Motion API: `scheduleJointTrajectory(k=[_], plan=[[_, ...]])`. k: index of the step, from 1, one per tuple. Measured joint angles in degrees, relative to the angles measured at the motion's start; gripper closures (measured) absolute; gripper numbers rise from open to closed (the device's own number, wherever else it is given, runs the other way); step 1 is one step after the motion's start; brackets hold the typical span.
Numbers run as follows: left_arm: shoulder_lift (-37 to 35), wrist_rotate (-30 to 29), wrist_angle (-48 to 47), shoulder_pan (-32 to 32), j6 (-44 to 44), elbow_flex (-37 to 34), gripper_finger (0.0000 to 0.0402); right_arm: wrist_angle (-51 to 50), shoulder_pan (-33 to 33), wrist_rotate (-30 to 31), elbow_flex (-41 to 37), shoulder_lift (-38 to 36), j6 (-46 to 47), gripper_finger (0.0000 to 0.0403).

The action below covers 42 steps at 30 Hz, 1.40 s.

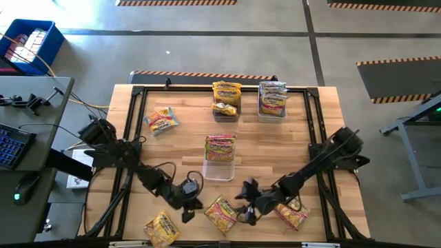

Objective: Sort Maruchan noodles
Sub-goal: Put the green noodle pack into the transparent bin

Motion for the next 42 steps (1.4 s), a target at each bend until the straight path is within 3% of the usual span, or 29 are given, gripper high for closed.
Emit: scheduleJointTrajectory(k=[11,24,28,38,42], plan=[[0.2,3.9,3.7,3.4,1.7,0.1,0.0239,-0.1,-0.9,-3.4,2.5,3.8,9.9,0.0174],[0.3,1.0,5.9,3.1,3.4,0.1,0.0233,10.0,-2.2,-3.4,2.7,11.2,11.7,0.0183],[0.3,0.7,6.0,3.1,4.3,0.1,0.0233,12.0,-2.2,-2.8,2.6,11.7,9.0,0.0225],[0.3,-1.7,5.8,0.7,4.3,0.1,0.0237,14.9,-2.3,-4.9,2.5,11.8,1.0,0.0387],[0.4,-1.9,5.5,0.4,1.7,0.1,0.024,16.3,-2.2,-5.0,2.4,11.9,-5.8,0.0393]])
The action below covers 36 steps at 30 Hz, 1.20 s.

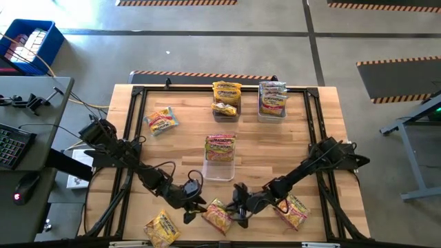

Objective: Sort Maruchan noodles
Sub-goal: Put the green noodle pack into the transparent bin

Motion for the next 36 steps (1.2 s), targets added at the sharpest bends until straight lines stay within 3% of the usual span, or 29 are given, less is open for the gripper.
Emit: scheduleJointTrajectory(k=[9,18,28,36], plan=[[1.0,0.2,0.4,0.2,-0.9,0.1,0.024,0.1,0.3,1.8,2.8,0.1,-19.2,0.0402],[6.7,2.6,6.9,0.2,-1.3,0.1,0.024,-15.5,2.6,9.1,13.4,0.0,-35.0,0.0403],[10.4,1.0,14.6,0.2,5.4,0.0,0.0249,-18.3,3.1,10.5,15.5,0.0,-36.1,0.0403],[10.4,-2.8,14.8,0.1,8.8,0.0,0.0346,-20.2,3.2,13.0,15.6,-0.4,-32.1,0.0402]])
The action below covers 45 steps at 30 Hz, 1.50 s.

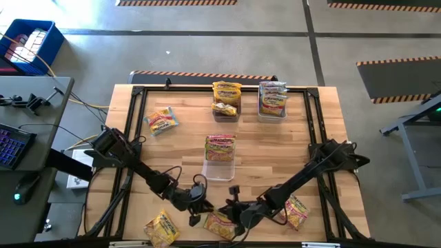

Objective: Sort Maruchan noodles
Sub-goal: Put the green noodle pack into the transparent bin

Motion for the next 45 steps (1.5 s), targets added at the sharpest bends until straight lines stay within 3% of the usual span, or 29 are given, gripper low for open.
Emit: scheduleJointTrajectory(k=[4,12,22,29,32,39,41,45], plan=[[0.0,-1.9,0.5,-0.4,2.3,0.0,0.0395,-12.9,0.4,-0.9,1.4,-3.1,6.2,0.0402],[-0.4,-5.7,2.6,-1.5,7.9,0.0,0.04,-39.2,3.2,3.6,2.5,-8.8,22.2,0.0402],[-0.6,-8.4,3.6,-2.2,11.5,0.0,0.0401,-39.7,2.0,0.2,2.4,-8.3,27.1,0.0402],[-2.0,-12.8,3.5,-3.9,16.7,0.0,0.0401,-34.2,1.8,3.1,1.5,-7.8,22.6,0.0402],[-2.3,-15.1,3.6,-4.5,18.4,0.0,0.0401,-22.6,1.8,3.7,-4.0,-7.8,20.1,0.0402],[-2.3,-17.3,3.6,-5.3,20.3,0.0,0.0401,14.5,1.6,2.5,-20.6,-8.1,12.8,0.0402],[-2.3,-17.3,3.6,-5.1,20.3,0.0,0.0401,19.4,1.2,2.4,-23.2,-9.0,14.0,0.0402],[-2.3,-17.3,3.6,-4.3,21.3,0.0,0.0401,20.1,-0.5,2.2,-24.3,-10.3,19.2,0.0402]])
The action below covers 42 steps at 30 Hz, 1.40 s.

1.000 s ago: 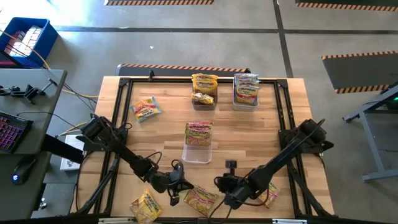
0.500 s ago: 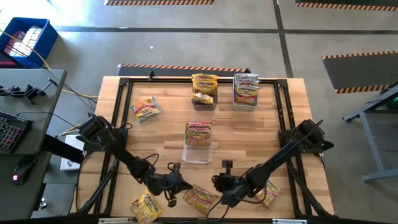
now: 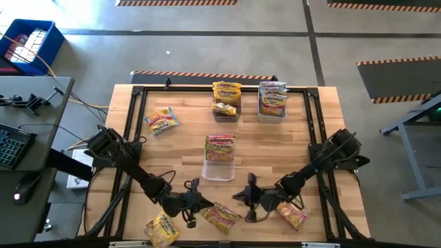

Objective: Sort Maruchan noodles
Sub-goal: Put the green noodle pack into the transparent bin

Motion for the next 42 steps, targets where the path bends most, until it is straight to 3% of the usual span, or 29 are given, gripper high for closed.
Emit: scheduleJointTrajectory(k=[6,14,19,24,31,34,42], plan=[[0.0,-2.3,1.5,0.2,3.0,0.0,0.0401,-4.0,-3.6,-13.9,4.0,-0.3,3.0,0.0371],[0.0,-2.9,2.7,-0.5,4.1,0.0,0.0401,-18.6,-5.2,-23.2,12.2,-0.3,7.2,0.0218],[0.0,-3.1,2.6,-1.1,4.0,0.0,0.0401,-34.9,-5.1,-24.6,19.4,-0.4,7.9,0.0158],[0.0,-3.1,2.6,-1.3,4.0,0.0,0.0401,-52.9,-4.5,-21.8,27.1,-0.5,8.7,0.0147],[0.0,-3.1,2.6,-1.3,4.1,0.0,0.0401,-70.7,-2.3,-16.8,33.5,-0.5,11.1,0.0146],[0.0,-3.1,2.5,-1.3,4.0,0.0,0.0401,-69.6,-1.0,-13.1,33.7,-0.5,11.9,0.0146],[0.0,-2.9,2.2,-1.3,4.0,0.0,0.0401,-53.4,0.4,-16.1,27.3,-0.5,12.5,0.0146]])
